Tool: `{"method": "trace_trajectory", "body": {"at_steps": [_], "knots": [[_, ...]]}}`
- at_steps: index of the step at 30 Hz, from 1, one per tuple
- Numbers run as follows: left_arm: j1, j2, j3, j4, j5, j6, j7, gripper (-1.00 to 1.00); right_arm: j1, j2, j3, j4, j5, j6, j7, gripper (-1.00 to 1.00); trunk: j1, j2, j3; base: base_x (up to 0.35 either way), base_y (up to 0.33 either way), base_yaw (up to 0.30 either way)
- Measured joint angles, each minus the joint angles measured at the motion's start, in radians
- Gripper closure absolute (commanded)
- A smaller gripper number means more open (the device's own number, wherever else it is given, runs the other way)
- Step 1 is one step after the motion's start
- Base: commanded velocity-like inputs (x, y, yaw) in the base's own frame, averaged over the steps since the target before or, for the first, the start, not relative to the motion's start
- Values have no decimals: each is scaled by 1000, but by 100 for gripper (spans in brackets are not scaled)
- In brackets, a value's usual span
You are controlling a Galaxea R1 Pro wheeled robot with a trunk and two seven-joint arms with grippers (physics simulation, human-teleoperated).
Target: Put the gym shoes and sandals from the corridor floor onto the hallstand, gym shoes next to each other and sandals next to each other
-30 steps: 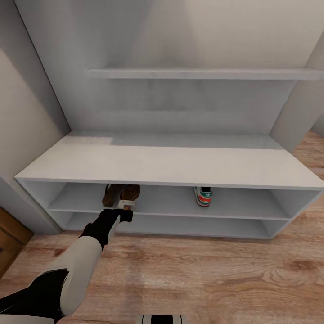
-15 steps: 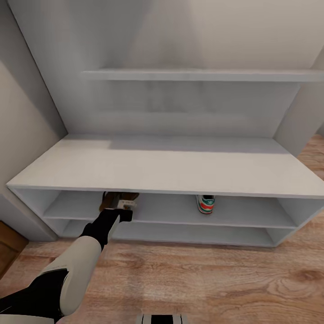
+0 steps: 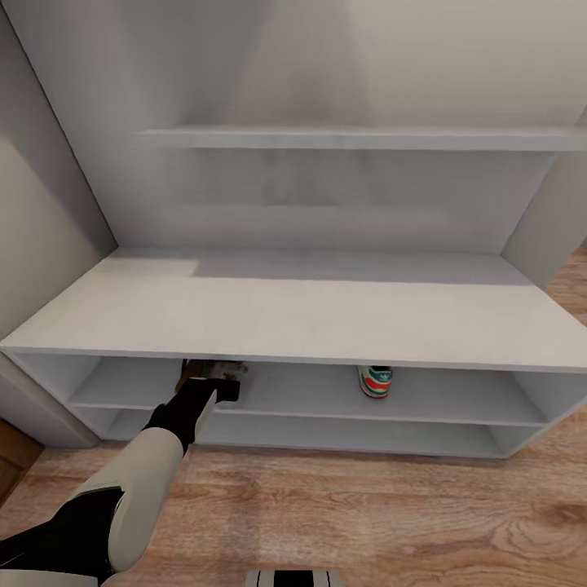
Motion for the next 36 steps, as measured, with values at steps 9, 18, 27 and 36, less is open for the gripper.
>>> {"method": "trace_trajectory", "body": {"at_steps": [9,18,27,36], "knots": [[-1,4,-3,0,-3,-1,-2,-100,0,0,-1,0,0,0,0,100,0,0,0,0,0,0],[0,4,-4,0,-3,-2,0,-100,0,0,-1,0,0,0,0,100,0,0,0,0,0,0],[0,4,-4,-1,-4,-2,0,-100,0,0,-1,0,0,0,0,100,0,0,0,0,0,0],[0,4,-2,-1,-4,-3,2,-100,0,0,0,0,0,0,0,100,1,0,0,-208,0,0]]}}
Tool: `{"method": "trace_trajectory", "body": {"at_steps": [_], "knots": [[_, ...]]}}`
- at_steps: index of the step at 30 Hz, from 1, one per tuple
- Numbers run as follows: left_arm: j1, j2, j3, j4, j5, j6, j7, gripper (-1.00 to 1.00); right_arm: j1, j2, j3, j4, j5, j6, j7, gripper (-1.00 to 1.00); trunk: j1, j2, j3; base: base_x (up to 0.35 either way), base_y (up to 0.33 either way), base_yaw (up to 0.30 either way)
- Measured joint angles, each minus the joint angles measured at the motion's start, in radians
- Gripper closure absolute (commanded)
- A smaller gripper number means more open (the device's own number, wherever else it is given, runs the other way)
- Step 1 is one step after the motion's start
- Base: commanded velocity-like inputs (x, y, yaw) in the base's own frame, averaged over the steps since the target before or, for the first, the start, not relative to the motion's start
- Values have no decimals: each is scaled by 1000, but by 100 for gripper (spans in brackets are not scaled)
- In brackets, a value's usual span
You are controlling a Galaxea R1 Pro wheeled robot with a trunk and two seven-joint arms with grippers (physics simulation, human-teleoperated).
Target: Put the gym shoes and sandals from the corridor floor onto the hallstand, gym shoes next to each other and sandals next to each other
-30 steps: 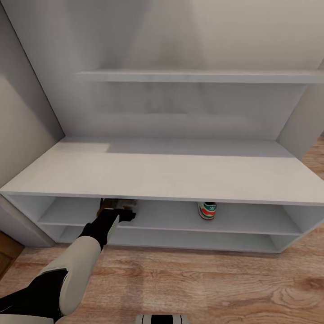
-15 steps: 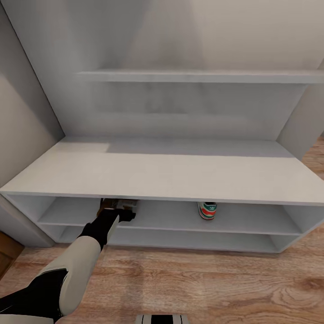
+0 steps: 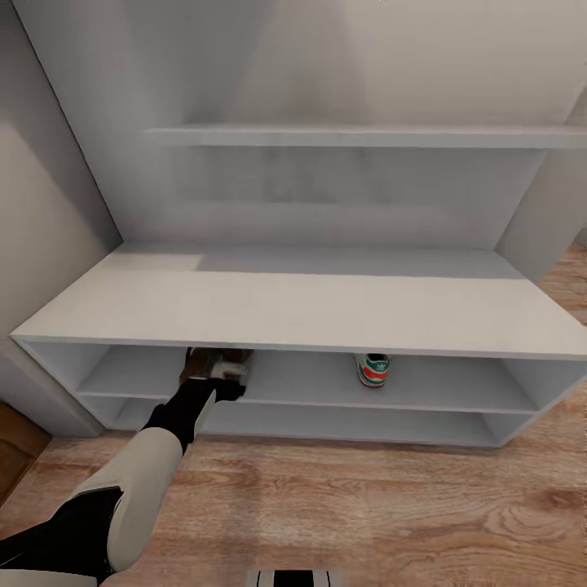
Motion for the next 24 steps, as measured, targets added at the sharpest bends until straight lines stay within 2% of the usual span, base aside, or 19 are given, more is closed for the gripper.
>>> {"method": "trace_trajectory", "body": {"at_steps": [7,20,24], "knots": [[0,-1,1,0,0,0,0,-100,0,0,0,0,0,0,0,100,0,0,0,-330,-20,0],[1,-2,4,0,-1,-1,0,-100,0,0,1,0,0,0,0,100,0,0,0,-336,-99,0],[15,0,5,0,1,-40,-6,-100,0,0,1,0,0,0,0,100,0,0,0,-336,-84,0]]}}
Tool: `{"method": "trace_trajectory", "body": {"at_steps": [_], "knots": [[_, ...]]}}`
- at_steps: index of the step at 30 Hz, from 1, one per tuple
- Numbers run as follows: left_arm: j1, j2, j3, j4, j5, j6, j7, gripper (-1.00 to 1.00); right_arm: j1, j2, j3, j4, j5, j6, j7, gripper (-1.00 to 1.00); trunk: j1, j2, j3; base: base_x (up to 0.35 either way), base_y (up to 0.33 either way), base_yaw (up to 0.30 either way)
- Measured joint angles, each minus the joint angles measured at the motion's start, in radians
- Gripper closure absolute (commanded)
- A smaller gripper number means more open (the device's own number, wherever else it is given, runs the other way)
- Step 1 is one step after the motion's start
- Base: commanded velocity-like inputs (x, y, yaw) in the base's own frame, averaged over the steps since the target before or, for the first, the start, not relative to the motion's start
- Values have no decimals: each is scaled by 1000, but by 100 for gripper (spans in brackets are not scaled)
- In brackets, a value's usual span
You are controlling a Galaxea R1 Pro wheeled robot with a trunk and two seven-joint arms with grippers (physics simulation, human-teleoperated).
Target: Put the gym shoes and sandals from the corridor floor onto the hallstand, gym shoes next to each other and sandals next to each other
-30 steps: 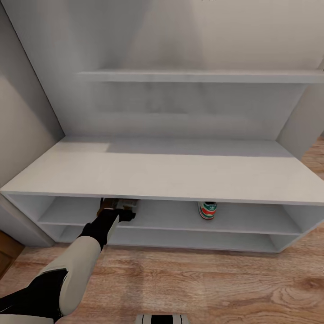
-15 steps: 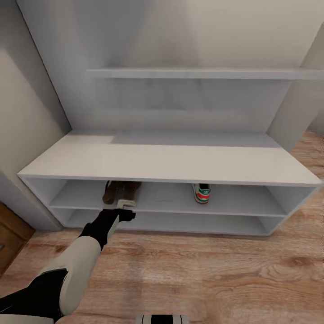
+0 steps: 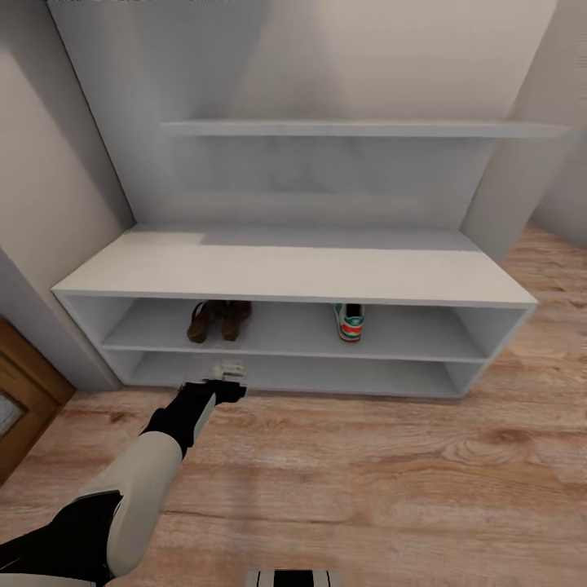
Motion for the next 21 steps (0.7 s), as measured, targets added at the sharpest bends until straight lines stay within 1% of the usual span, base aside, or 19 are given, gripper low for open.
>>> {"method": "trace_trajectory", "body": {"at_steps": [1,4,6,7,8,9,11,14,16,17,18,19,20,21], "knots": [[6,0,0,0,0,-13,-1,-100,0,0,0,0,0,0,0,100,0,0,0,-320,-65,0],[56,2,4,0,2,-104,-2,-100,0,2,1,0,0,0,0,100,0,0,0,-275,-29,0],[96,4,8,0,3,-165,-3,-100,0,9,2,0,0,0,0,100,0,0,0,-155,-8,0],[131,8,9,0,3,-204,-5,-100,0,12,1,0,0,1,0,100,0,0,0,-69,-4,0],[154,10,9,0,4,-228,-6,-100,0,14,1,0,0,1,0,100,0,0,0,-55,-3,0],[165,11,9,0,4,-239,-7,-100,0,15,1,0,0,1,0,100,-1,0,0,-35,-2,0],[208,14,10,0,3,-295,-8,-100,0,16,1,0,0,1,0,100,-1,0,0,-20,-1,0],[250,16,9,0,4,-359,-10,-100,0,17,1,0,0,1,0,100,-1,0,0,-9,0,0],[295,19,10,-1,5,-420,-26,-100,0,17,1,-1,1,1,0,100,-1,0,0,-3,0,0],[342,28,10,0,5,-483,-58,-100,0,18,2,0,2,1,0,100,-1,0,0,0,0,0],[367,37,10,0,5,-514,-77,-100,0,18,3,-1,3,1,1,100,-1,0,0,0,0,0],[415,66,27,0,10,-594,-132,-100,0,22,3,-1,4,1,3,100,-1,0,0,0,0,0],[453,87,70,1,43,-629,-183,-100,0,23,4,-2,6,0,4,100,-1,0,0,0,0,0],[467,94,95,1,69,-640,-214,-100,0,24,3,-2,6,0,5,100,-1,0,0,0,0,0]]}}
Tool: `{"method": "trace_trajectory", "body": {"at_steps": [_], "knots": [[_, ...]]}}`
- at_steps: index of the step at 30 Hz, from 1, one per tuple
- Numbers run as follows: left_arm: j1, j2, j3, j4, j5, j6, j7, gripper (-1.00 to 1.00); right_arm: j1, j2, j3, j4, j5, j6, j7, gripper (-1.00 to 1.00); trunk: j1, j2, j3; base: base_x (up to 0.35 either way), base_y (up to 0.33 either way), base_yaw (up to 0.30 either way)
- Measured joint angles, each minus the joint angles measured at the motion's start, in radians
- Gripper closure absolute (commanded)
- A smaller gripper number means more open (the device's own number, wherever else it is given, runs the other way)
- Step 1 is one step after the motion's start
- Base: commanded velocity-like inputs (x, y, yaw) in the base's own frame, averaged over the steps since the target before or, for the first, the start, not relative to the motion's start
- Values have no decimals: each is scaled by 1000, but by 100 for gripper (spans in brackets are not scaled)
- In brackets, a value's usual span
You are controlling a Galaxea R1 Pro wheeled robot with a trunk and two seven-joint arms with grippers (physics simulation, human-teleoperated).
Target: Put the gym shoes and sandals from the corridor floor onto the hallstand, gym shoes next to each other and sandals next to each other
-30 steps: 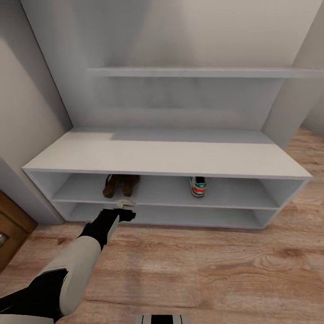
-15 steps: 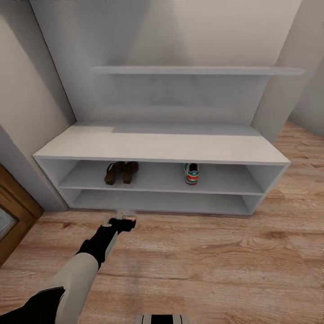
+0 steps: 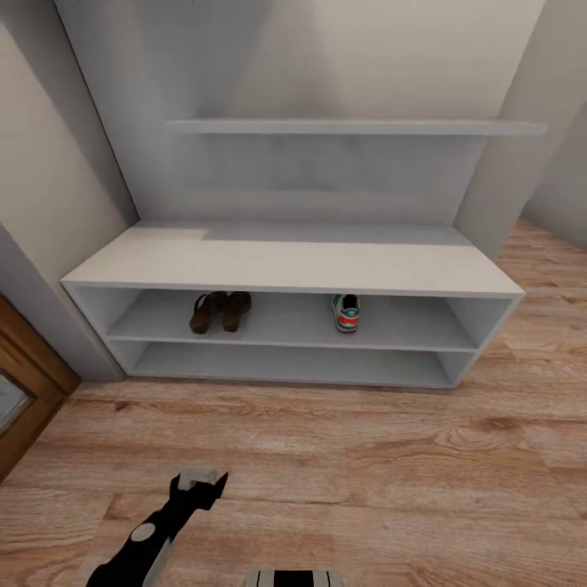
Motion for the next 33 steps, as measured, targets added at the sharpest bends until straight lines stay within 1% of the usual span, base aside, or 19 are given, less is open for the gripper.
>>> {"method": "trace_trajectory", "body": {"at_steps": [1,3,5,6,7,10,16,21,33], "knots": [[12,6,22,-1,26,-8,-35,-100,0,1,0,0,1,0,0,100,0,0,0,0,0,0],[33,26,49,-2,71,-24,-118,-100,0,4,1,1,2,0,1,100,0,0,0,0,0,0],[46,60,61,1,104,-41,-193,-100,0,5,1,1,2,0,1,100,0,0,0,0,0,0],[52,82,65,6,127,-52,-230,-100,0,5,1,1,3,0,1,100,0,0,0,0,0,0],[55,93,66,10,142,-57,-247,-100,0,5,1,1,3,-1,1,100,0,0,0,0,0,0],[59,105,68,15,163,-64,-265,-100,0,6,1,1,4,-1,1,100,0,0,0,0,0,0],[78,121,70,16,174,-66,-273,-100,0,7,2,0,2,-2,1,100,0,0,0,0,0,0],[81,123,69,15,176,-67,-273,-100,0,8,2,1,2,-2,1,100,0,0,0,-35,-53,0],[81,124,70,12,176,-66,-273,-100,0,11,2,1,-1,-4,1,100,0,0,0,-160,-208,0]]}}
